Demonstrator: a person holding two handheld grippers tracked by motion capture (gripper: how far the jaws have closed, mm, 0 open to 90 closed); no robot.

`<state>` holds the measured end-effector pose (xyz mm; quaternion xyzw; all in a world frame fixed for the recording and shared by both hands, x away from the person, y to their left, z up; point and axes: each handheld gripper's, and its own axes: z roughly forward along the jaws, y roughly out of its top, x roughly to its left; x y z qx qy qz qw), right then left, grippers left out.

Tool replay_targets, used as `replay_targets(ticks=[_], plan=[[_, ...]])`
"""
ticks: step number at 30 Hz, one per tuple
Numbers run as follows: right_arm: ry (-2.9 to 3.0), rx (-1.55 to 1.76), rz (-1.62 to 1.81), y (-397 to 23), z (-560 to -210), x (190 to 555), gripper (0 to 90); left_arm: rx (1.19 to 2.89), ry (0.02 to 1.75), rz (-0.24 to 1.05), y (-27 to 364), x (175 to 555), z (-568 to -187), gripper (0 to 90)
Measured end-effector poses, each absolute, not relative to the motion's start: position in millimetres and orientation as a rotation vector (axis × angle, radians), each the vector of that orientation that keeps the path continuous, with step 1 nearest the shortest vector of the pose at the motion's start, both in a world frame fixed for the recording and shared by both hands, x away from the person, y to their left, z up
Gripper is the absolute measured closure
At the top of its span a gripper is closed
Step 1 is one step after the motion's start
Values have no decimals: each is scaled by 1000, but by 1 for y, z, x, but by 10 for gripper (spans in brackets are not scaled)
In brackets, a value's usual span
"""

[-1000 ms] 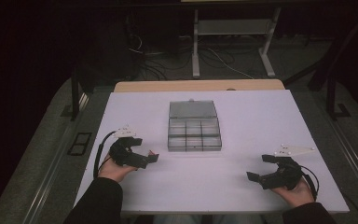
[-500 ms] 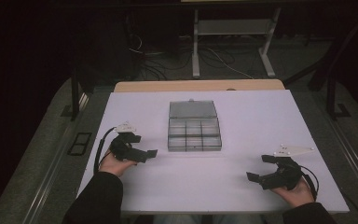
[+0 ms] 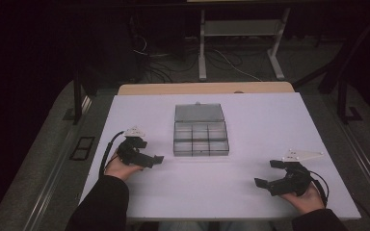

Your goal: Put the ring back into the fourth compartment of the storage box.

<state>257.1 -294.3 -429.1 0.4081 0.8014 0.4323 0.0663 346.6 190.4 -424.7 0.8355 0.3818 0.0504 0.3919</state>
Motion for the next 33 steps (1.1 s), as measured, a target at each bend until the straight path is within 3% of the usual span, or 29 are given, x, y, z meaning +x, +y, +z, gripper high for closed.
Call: replay_targets(ticks=[8,33], plan=[[2426,1227,1299,-293,-430,257,0,2187,942,120,187,349,-431,32],[2447,1232,1276,-291,-432,257,0,2274,883,128,184,347,-434,388]])
